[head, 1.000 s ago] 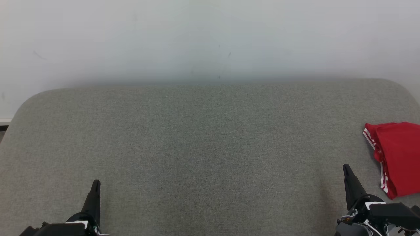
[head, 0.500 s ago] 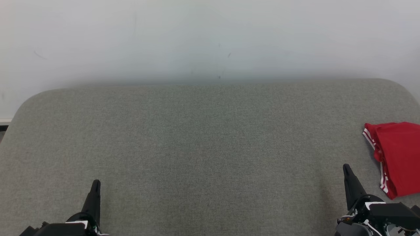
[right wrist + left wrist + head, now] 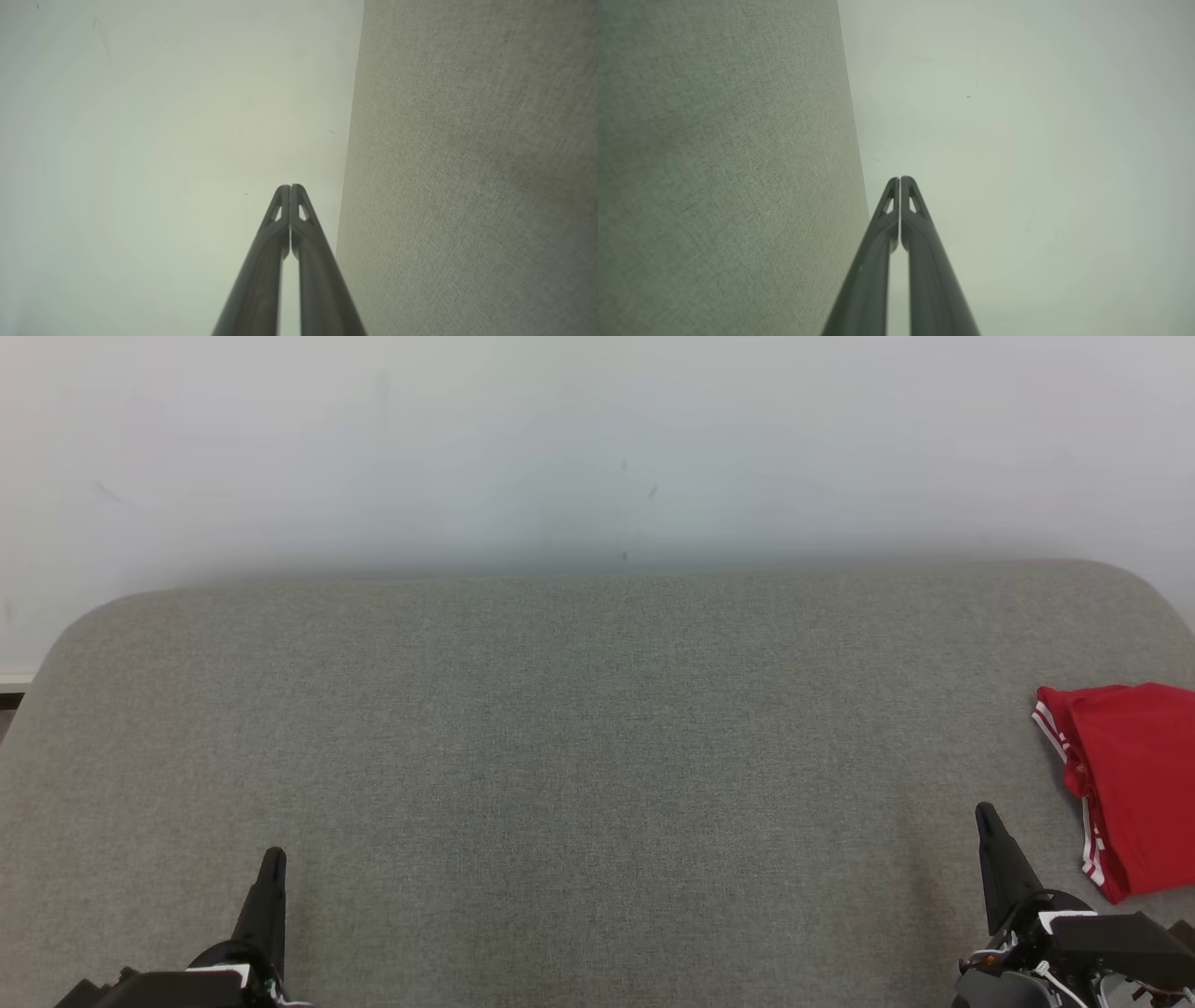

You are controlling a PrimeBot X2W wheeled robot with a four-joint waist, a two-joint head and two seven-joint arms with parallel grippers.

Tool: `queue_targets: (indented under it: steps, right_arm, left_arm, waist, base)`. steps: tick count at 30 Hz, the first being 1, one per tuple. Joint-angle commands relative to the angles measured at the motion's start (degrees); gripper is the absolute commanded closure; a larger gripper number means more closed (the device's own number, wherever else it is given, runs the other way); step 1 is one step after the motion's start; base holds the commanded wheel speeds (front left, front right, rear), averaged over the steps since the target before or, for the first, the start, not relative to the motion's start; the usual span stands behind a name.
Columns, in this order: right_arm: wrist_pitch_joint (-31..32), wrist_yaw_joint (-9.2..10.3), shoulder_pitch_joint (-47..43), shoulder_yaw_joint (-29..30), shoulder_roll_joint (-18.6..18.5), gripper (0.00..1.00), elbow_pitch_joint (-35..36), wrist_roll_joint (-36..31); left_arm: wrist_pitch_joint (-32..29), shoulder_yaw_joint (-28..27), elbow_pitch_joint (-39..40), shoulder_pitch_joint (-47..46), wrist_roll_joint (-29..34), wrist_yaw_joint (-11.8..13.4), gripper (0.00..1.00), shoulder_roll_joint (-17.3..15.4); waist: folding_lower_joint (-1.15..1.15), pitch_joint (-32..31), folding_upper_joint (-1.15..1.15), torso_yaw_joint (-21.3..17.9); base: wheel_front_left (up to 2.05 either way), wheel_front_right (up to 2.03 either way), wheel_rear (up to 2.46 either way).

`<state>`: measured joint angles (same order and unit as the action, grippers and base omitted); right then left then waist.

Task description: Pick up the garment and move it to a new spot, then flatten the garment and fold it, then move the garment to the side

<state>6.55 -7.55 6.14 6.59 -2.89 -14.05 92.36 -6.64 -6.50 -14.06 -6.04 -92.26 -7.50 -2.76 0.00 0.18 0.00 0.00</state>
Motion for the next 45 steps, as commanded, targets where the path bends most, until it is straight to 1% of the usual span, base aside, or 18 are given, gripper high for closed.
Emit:
queue_targets:
  steps: [1,45]
  right_arm:
    - [0.16,0.12,0.23,0.06,0.09,1.0,0.12,0.09]
    - [0.14,0.12,0.23,0.04,0.08,1.0,0.12,0.1]
  left_arm:
    - [-0.01,-0.04,-0.05,-0.56,-0.3,-0.05,1.0,-0.22]
    - [0.0,-0.03,-0.04,-0.52,-0.3,-0.05,1.0,-0.22]
  waist:
    - [0.0,0.0,0.0,0.0]
    - [0.0,0.0,0.0,0.0]
  base:
    - [0.0,0.0,0.0]
    - [0.0,0.0,0.0]
